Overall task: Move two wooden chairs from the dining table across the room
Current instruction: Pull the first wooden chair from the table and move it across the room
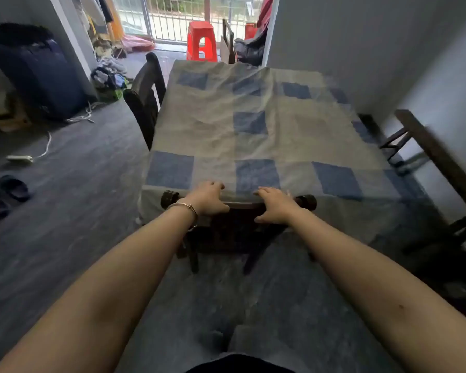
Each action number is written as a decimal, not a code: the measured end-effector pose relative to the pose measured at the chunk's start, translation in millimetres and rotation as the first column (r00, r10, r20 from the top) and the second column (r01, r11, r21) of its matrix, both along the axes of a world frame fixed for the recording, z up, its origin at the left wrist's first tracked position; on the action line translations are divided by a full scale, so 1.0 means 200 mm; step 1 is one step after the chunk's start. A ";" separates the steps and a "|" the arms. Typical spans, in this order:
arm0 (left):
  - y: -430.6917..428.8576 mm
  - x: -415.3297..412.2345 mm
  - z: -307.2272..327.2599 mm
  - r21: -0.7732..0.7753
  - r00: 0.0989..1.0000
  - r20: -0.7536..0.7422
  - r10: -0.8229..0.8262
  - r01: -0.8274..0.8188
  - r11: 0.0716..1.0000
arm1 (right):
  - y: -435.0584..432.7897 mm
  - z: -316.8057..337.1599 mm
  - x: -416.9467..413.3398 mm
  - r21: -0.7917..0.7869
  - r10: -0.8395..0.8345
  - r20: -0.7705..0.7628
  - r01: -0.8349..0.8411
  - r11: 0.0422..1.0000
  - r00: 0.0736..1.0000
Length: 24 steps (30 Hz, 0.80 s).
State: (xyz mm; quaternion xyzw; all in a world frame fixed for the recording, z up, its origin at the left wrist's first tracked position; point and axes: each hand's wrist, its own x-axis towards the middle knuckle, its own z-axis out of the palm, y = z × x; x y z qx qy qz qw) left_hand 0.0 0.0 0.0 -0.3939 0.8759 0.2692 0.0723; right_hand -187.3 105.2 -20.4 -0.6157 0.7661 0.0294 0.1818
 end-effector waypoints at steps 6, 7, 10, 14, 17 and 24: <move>-0.02 -0.06 -0.14 -0.069 0.980 0.184 -0.074 0.088 0.994 | -0.05 -0.15 -0.03 0.076 0.065 -0.086 -0.059 0.995 0.994; -0.02 -0.06 -0.16 -0.097 0.974 0.209 -0.087 0.109 0.989 | -0.06 -0.17 -0.05 0.063 0.080 -0.097 -0.074 0.995 0.992; -0.03 -0.05 -0.22 -0.212 0.961 0.258 -0.103 0.161 0.964 | -0.06 -0.20 -0.07 -0.027 0.141 -0.166 -0.148 0.989 0.976; -0.05 -0.02 -0.28 -0.353 0.965 0.235 -0.113 0.193 0.915 | -0.07 -0.22 -0.10 -0.062 0.194 -0.232 -0.214 0.975 0.953; -0.06 -0.02 -0.31 -0.394 0.967 0.229 -0.115 0.200 0.897 | -0.07 -0.22 -0.11 -0.060 0.208 -0.265 -0.231 0.971 0.942; -0.08 -0.03 -0.29 -0.390 0.956 0.259 -0.134 0.231 0.892 | -0.06 -0.24 -0.09 -0.157 0.185 -0.252 -0.229 0.961 0.950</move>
